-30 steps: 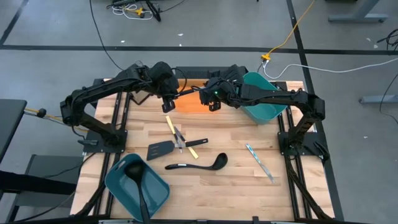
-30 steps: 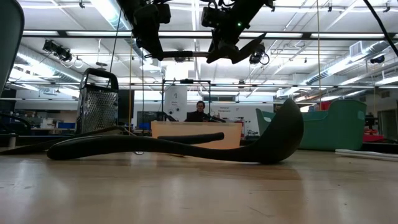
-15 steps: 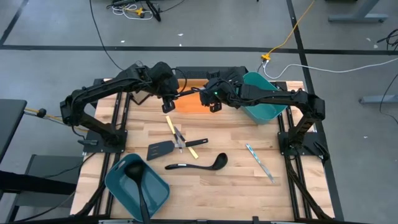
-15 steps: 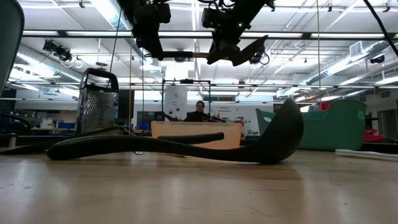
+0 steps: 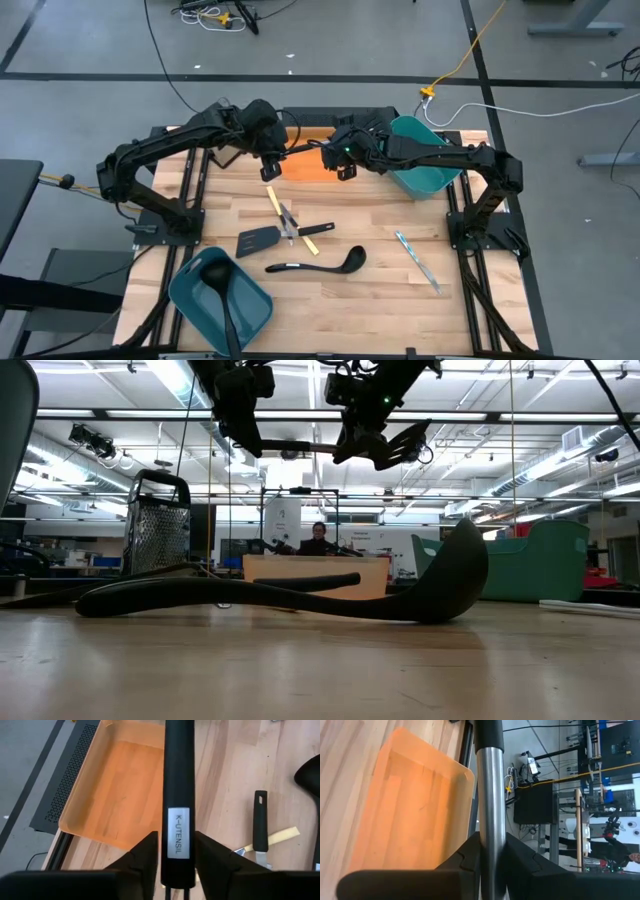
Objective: Pick & Place Kitchen Items
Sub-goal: Put the top black spatula into the green bin
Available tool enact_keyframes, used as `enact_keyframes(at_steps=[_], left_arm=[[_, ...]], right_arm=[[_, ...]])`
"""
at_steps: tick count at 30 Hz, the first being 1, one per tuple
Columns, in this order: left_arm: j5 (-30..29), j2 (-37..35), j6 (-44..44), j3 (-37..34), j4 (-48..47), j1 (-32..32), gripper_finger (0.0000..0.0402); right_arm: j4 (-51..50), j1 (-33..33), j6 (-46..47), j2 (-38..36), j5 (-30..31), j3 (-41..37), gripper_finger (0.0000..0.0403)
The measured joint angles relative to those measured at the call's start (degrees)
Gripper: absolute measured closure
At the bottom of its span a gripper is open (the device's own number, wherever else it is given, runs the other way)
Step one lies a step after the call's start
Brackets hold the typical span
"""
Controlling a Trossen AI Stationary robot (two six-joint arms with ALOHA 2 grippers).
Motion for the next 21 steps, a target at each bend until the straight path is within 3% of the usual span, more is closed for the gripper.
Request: enact_keyframes(at_steps=[8, 21], left_arm=[[0.2, 0.0, 0.1, 0.0, 0.0, 0.0, 0.0236], [1.0, 0.0, -1.5, 0.0, 0.0, 0.0, 0.0235]], right_arm=[[-0.1, 0.0, 0.1, 0.0, 0.0, 0.0, 0.0345], [-0.2, 0.0, 0.0, 0.0, 0.0, 0.0, 0.0346]])
